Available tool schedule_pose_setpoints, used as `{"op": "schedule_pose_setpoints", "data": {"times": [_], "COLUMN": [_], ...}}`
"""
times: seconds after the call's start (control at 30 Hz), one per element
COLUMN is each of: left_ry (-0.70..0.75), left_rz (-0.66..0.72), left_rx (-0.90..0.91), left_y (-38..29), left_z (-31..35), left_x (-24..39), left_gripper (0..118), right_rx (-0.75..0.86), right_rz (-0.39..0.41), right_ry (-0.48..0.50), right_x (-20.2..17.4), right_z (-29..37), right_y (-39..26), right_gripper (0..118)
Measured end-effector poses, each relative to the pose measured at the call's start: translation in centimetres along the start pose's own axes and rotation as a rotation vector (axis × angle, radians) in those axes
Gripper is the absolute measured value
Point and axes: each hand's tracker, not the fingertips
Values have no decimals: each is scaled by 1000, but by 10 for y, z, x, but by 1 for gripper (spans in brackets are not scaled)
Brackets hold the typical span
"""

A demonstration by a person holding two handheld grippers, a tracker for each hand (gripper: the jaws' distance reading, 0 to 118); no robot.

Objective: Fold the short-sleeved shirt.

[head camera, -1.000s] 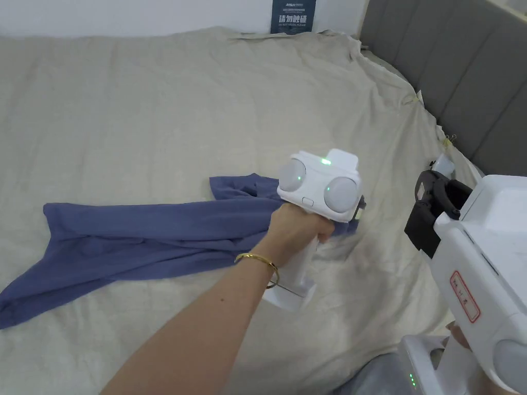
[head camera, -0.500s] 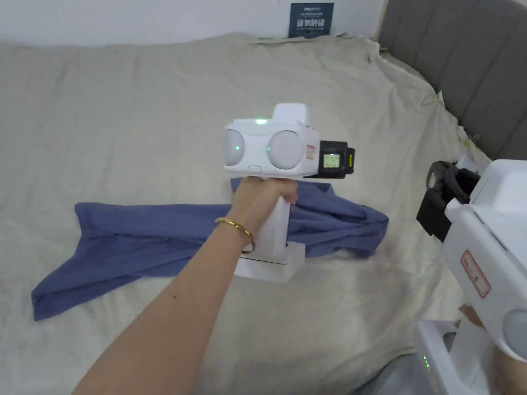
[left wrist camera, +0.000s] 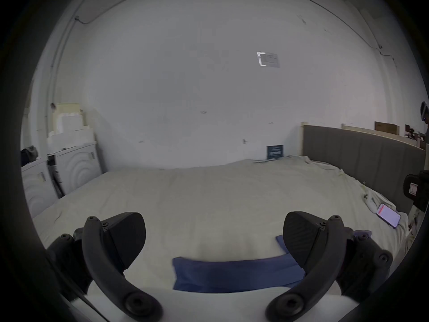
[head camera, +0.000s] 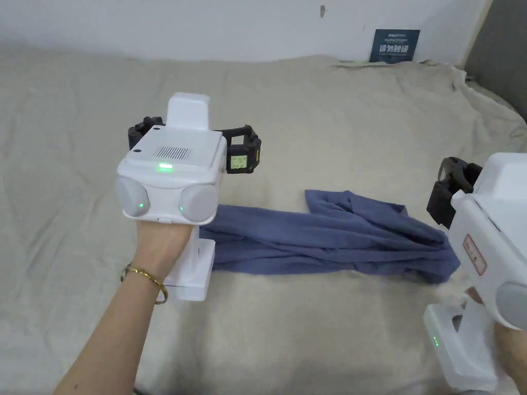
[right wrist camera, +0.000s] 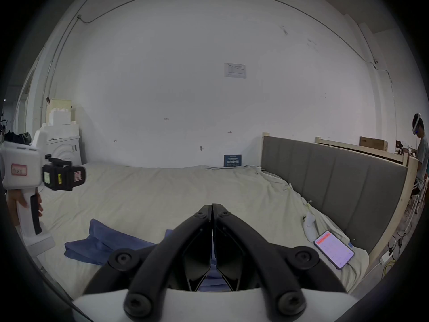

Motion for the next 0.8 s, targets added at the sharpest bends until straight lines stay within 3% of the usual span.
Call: {"op": "schedule_pose_setpoints", "data": {"times": [0.23,0.3,0.33,0.43,0.53,0.6,0.8], "left_ry": [83,94,106,119,109,123,120], "left_rz": [18,30,32,38,48,25,46], "left_rx": [30,34,35,24,19,27,34], "left_y": [-21,-30,-33,-45,-51,-53,-56], "left_z": [38,40,42,41,43,43,49], "left_x": [-27,-32,-33,-35,-34,-31,-29], "left_gripper": [115,98,76,32,11,1,0], "right_rx": [-2,-1,-1,-3,-6,-5,-4], "right_rz": [6,7,6,3,9,9,14], "right_ry": [31,35,37,43,45,44,41], "right_x": [-13,-16,-17,-19,-20,-20,-17], "right_z": [4,7,9,13,17,19,23], "right_y": [-2,-4,-4,-7,-8,-9,-9], "right_gripper": [0,0,0,0,0,0,0]}}
